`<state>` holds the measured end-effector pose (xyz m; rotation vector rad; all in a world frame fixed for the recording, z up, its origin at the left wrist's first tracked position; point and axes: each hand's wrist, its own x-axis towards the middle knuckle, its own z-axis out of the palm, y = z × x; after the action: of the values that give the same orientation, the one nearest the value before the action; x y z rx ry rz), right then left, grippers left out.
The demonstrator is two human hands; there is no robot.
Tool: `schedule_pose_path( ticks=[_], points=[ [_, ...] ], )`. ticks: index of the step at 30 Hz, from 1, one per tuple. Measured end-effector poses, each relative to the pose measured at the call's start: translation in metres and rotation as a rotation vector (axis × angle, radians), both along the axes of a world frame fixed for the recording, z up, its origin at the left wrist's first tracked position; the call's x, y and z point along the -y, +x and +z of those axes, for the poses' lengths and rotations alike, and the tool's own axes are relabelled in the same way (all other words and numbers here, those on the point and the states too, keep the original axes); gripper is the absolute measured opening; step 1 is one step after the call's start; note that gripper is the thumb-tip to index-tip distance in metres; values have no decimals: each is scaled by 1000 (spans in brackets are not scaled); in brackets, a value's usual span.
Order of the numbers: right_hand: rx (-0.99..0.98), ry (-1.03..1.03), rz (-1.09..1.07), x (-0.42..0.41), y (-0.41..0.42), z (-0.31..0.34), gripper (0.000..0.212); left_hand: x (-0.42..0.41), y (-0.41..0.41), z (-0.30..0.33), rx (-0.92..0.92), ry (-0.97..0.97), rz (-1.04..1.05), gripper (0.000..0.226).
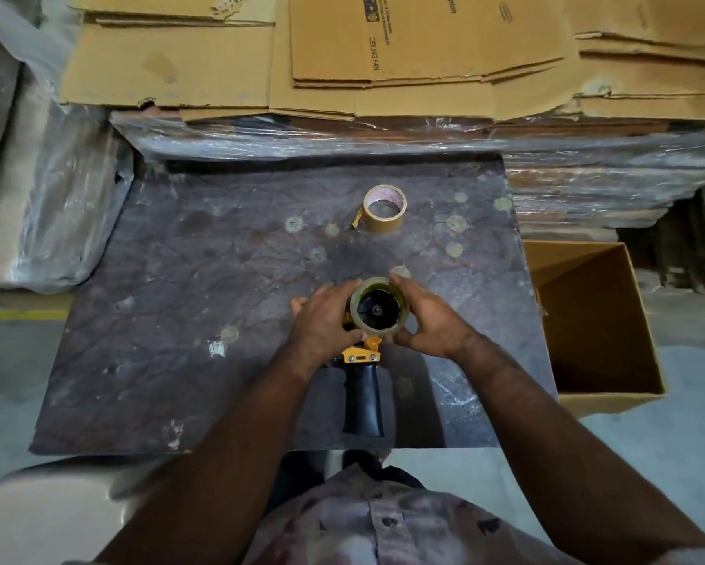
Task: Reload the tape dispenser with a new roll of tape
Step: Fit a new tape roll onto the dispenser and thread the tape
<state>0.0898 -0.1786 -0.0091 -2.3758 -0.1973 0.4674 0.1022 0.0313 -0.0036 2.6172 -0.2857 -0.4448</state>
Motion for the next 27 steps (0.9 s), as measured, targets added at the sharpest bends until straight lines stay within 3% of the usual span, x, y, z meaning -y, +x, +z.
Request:
schedule_pose_path(
  ticks=[7,17,24,27],
  points=[
    [-14,-15,-12,1,4,-1,105,-6,8,-2,-140,-50,-30,101],
    [23,-191,58,-7,9,-5,107,1,16,-3,-101,132,-102,95],
    [-71,-234,57,-3,7,-7,104,18,18,-4,-50,401,-259,92],
    [-112,-208,-2,1,-2,-17,106,19,15,-17,-29,381,-245,91]
  ],
)
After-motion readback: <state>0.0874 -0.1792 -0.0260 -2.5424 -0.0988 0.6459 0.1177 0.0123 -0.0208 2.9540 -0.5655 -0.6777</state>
